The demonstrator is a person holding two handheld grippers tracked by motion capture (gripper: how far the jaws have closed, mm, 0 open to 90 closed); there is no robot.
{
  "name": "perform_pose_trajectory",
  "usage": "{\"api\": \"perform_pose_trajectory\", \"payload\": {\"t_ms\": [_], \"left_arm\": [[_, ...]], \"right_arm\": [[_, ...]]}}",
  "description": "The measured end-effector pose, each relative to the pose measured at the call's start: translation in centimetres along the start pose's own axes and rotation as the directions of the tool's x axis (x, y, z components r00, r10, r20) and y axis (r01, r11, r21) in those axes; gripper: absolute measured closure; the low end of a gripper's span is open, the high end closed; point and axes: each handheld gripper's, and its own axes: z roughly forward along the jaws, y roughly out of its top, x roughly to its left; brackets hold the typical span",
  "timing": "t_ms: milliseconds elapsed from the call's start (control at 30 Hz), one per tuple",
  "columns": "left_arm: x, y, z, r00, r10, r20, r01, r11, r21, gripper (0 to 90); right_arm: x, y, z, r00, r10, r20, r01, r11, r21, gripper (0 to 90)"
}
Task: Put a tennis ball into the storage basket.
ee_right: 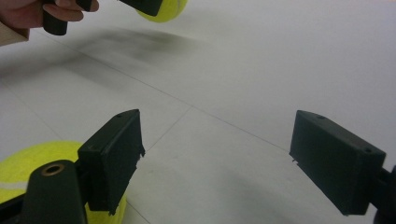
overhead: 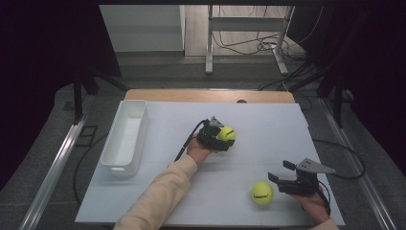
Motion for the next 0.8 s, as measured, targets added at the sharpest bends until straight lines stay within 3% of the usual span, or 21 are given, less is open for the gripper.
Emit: {"api": "perform_pose_trajectory", "payload": {"t_ms": [333,367,800], "left_arm": [[0.0,-0.4,-0.8,0.9998,-0.016,0.011,0.016,0.9999,-0.005,26.1],[0.0,-0.5,-1.1,0.9993,-0.026,0.027,0.026,0.9996,-0.010,26.1],[-0.3,-0.7,-2.8,0.9995,-0.009,0.029,0.010,0.9995,-0.028,26.0]], "right_arm": [[0.0,0.0,0.0,1.0000,-0.002,0.002,0.002,1.0000,0.001,17.4],[0.0,0.0,0.0,1.0000,-0.002,0.002,0.002,1.0000,0.002,17.4],[0.0,0.0,0.1,1.0000,-0.004,0.006,0.003,1.0000,0.002,17.5]]}}
